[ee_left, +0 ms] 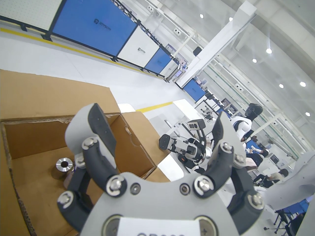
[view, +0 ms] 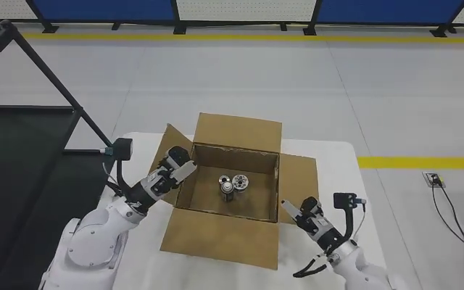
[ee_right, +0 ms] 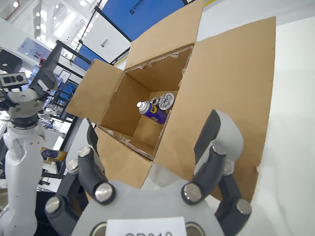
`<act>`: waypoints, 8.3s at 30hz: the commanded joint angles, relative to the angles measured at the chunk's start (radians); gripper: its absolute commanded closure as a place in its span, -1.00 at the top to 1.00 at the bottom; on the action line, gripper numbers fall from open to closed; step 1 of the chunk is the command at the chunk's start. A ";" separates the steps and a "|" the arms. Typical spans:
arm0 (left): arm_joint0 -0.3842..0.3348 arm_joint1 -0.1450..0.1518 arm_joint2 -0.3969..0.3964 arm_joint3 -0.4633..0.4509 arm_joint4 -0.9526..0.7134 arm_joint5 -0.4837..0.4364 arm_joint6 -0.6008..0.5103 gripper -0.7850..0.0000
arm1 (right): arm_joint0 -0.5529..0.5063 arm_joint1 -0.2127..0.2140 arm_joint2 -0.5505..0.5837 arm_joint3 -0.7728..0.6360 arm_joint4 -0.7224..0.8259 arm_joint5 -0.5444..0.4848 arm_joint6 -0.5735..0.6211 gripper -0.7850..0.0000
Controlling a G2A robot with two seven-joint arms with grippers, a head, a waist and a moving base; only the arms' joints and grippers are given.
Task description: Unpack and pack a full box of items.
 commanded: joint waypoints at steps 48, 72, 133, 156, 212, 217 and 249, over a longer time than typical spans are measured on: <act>0.287 0.031 -0.274 -0.103 -0.138 -0.068 0.223 1.00 | 0.237 -0.014 -0.326 -0.099 -0.433 -0.033 0.112 1.00; 0.321 0.031 -0.305 -0.110 -0.168 -0.030 0.252 1.00 | 0.518 -0.079 -0.533 0.147 -0.408 0.036 0.205 1.00; 0.329 0.036 -0.352 -0.091 -0.224 -0.022 0.222 1.00 | 0.744 -0.216 -0.563 0.414 -0.657 0.202 0.526 -1.00; 0.329 0.036 -0.352 -0.091 -0.224 -0.022 0.222 1.00 | 0.590 -0.192 -0.489 0.207 -0.768 0.230 0.448 -1.00; 0.329 0.036 -0.352 -0.091 -0.224 -0.022 0.222 1.00 | 0.403 -0.138 0.190 0.377 -0.899 0.370 0.622 -1.00; 0.329 0.036 -0.352 -0.091 -0.224 -0.022 0.222 1.00 | 0.416 -0.139 0.179 0.413 -0.897 0.373 0.603 -1.00; 0.329 0.036 -0.352 -0.091 -0.224 -0.022 0.222 1.00 | 0.288 -0.143 0.240 0.093 -0.780 0.476 0.461 1.00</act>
